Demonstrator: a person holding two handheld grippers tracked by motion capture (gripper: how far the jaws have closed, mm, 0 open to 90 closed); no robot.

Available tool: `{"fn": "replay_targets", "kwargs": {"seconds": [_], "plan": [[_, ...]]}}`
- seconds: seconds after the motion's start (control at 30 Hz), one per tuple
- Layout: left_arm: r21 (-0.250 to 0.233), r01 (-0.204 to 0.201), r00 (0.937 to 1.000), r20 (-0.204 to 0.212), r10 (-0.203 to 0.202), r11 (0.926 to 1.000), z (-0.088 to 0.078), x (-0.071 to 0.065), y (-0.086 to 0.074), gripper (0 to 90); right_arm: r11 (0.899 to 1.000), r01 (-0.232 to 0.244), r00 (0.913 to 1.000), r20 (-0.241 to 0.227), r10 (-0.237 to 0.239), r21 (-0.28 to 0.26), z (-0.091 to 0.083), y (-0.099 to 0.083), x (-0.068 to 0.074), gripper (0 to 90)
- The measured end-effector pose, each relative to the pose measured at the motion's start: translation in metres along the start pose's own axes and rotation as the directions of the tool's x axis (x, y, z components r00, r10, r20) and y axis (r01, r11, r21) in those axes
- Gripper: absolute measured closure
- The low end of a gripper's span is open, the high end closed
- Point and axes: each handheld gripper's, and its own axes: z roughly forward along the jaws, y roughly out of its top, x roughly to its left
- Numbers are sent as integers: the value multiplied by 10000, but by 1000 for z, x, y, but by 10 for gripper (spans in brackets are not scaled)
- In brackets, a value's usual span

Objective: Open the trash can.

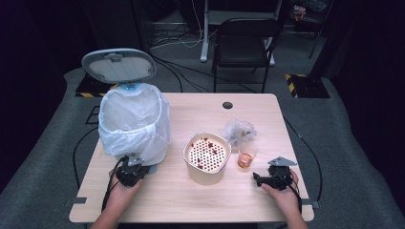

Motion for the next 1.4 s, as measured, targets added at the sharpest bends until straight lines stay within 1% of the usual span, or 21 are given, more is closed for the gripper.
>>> {"fn": "replay_targets", "kwargs": {"seconds": [0.07, 0.13, 0.17, 0.23, 0.33, 0.4, 0.57, 0.63, 0.67, 0.7, 0.73, 0.8, 0.9, 0.93, 0.97, 1.03, 1.07, 1.23, 1.33, 1.37, 1.4], "plan": [[-8, 90, 9999, -124, -90, 10000, 1, -1, 1, 900, 10000, 5, 10000, -35, -5, 99, -1, 1, -1, 155], [127, 88, 9999, -145, -86, 9999, 0, -1, 2, 900, 9999, 36, 10000, -67, -35, 151, -1, 2, 0, 170], [44, 94, 9998, -183, -93, 9999, 1, -1, 1, 900, 9998, -58, 10000, -7, 59, 178, -2, 3, 1, 185], [69, 87, 9998, -172, -86, 9999, 0, -1, 1, 900, 9999, 86, 10000, -9, -85, 141, -4, 6, 1, 217], [-13, 82, 9999, -126, -82, 10000, 1, -1, 1, 900, 9998, 199, 9998, 15, -200, 51, -8, 9, 1, 218], [-9, 148, 9998, -163, -148, 9999, 1, -1, 1, 900, 9998, 175, 9998, 27, -175, 100, -11, 11, 1, 219], [80, 106, 9998, -150, -105, 9999, 0, -1, 2, 900, 9997, 110, 9998, 182, -113, 214, -14, 14, 1, 225], [60, 86, 9999, -119, -85, 9999, 0, -1, 1, 900, 9992, 285, 9995, 93, -288, 267, -17, 16, 0, 229], [8, 83, 9999, -110, -83, 10000, 1, 0, 1, 900, 9997, 138, 9998, 167, -142, 225, -19, 18, 0, 235], [8, 83, 9999, -110, -83, 10000, 1, 0, 1, 900, 9997, 138, 9998, 167, -142, 225, -19, 18, 0, 235], [-9, 94, 9999, -112, -94, 10000, 1, 0, 0, 900, 9994, 254, 9996, 140, -257, 227, -21, 19, -1, 240], [-23, 179, 9998, -108, -179, 9998, 1, -1, 0, 900, 9994, 264, 9995, 172, -268, 243, -24, 22, -4, 251], [-19, 248, 9996, -134, -248, 9997, 1, -1, 1, 900, 9995, 268, 9996, 109, -270, 140, -29, 26, -8, 259], [-15, 212, 9997, -113, -213, 9998, 1, -1, 0, 900, 9998, 173, 9999, 9, -173, 96, -31, 27, -10, 264], [-17, 228, 9997, -120, -228, 9997, 1, -1, 1, 900, 10000, 32, 10000, -68, -32, 28, -32, 29, -11, 269], [-6, 176, 9998, -118, -176, 9998, 1, -1, 1, 900, 9998, 176, 9997, -168, -177, -45, -38, 37, -15, 279], [-29, 233, 9997, -117, -233, 9997, 1, -1, 0, 900, 9998, 176, 9997, -168, -177, -45, -38, 37, -15, 279], [-18, 291, 9995, -147, -291, 9996, 1, -1, 1, 900, 9986, 414, 9987, -267, -423, -332, -49, 55, -16, 296], [3, 197, 9997, -114, -197, 9998, 0, -1, 1, 900, 9976, 534, 9981, -281, -546, -435, -51, 66, -16, 321], [-13, 344, 9993, -169, -345, 9994, 1, -2, 1, 900, 9972, 567, 9978, -310, -582, -480, -52, 73, -17, 339], [-11, 355, 9992, -187, -355, 9994, 1, -2, 1, 900, 9974, 530, 9977, -393, -549, -492, -52, 77, -17, 346]]}}
